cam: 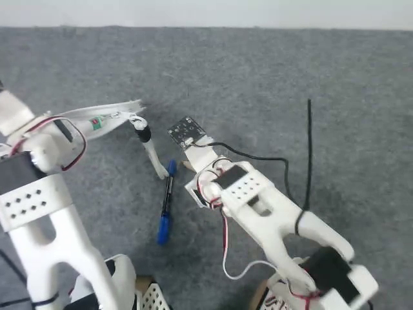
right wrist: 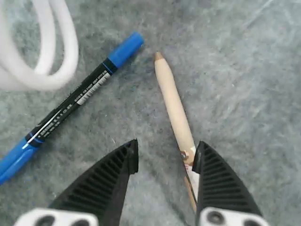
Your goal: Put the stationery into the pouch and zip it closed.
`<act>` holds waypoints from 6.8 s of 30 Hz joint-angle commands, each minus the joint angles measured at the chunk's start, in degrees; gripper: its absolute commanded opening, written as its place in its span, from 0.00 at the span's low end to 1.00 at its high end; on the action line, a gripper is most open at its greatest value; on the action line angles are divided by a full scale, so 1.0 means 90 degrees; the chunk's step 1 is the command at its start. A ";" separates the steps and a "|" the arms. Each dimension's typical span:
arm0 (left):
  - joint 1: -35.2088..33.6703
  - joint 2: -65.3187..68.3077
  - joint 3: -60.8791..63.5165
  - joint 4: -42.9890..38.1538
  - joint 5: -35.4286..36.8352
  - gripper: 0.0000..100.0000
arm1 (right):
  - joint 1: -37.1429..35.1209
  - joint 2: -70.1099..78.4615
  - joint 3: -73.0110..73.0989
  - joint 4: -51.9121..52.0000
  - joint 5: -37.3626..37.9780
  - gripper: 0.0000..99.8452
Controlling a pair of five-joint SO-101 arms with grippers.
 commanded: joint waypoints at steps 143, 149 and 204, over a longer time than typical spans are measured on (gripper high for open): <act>0.0830 -0.0010 -0.0034 0.0215 0.0029 0.01 | -0.0777 -0.3170 -0.4542 0.4225 -0.0625 0.01; 0.1192 -0.0010 -0.0034 0.0293 -0.0147 0.01 | -0.0777 -0.3482 -0.4542 0.3668 -0.0615 0.01; 0.2217 -0.1162 0.0425 0.0274 -0.0479 0.01 | -0.0366 -0.4606 0.1641 -0.6979 -0.0606 0.01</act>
